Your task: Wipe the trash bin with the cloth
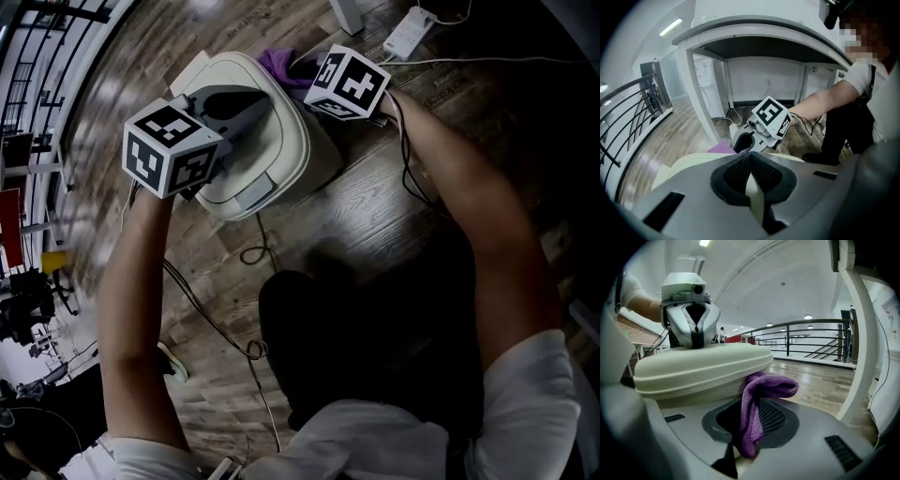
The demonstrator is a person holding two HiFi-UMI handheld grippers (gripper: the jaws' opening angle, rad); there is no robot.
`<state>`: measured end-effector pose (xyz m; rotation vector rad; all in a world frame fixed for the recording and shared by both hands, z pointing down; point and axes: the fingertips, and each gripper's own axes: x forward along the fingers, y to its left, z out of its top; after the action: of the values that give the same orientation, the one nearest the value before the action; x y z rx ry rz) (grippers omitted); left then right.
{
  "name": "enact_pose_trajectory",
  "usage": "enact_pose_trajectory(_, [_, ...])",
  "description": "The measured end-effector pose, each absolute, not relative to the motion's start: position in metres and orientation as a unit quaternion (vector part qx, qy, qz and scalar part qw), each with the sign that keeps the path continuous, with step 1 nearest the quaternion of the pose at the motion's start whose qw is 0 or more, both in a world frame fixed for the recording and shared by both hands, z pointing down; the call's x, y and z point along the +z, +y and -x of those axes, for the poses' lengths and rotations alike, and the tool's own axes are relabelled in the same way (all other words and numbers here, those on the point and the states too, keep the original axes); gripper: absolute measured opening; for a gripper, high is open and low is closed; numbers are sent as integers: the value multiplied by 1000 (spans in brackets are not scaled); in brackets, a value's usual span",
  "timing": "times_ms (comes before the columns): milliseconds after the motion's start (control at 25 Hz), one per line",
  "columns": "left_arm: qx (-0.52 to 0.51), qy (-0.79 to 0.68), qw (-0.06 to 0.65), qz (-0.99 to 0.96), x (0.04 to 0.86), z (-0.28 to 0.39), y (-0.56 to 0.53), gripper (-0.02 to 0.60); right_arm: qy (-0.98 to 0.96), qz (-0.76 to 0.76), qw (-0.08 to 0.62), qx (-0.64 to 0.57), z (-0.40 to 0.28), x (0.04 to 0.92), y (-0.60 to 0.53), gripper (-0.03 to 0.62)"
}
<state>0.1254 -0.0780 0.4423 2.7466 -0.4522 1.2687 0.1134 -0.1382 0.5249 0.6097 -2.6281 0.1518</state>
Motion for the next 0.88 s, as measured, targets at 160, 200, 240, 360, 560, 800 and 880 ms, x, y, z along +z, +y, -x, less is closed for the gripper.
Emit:
enact_pose_trajectory(160, [412,-149,36,-898,443,-125,-79,5,-954,-191,219,73,-116,525,-125,86])
enact_pose_trajectory(200, [412,-149,36,-898,442,-125,-79,5,-955,-183,217,81,-117,524,-122,86])
enact_pose_trajectory(240, [413,-149,36,-898,443,-125,-79,5,-957,-174,214,90,-118,524,-118,86])
enact_pose_trajectory(360, [415,-149,39,-897,446,-125,-79,5,-959,-150,212,112,-121,528,-107,86])
enact_pose_trajectory(560, [419,-155,35,-894,447,-123,-79,5,-958,-120,236,106,-123,533,-90,86])
enact_pose_trajectory(800, [419,-161,21,-893,448,-123,-79,5,-956,-69,264,108,-130,536,-67,86])
enact_pose_trajectory(880, [420,-161,22,-893,449,-122,-79,5,-954,-50,273,112,-132,537,-59,86])
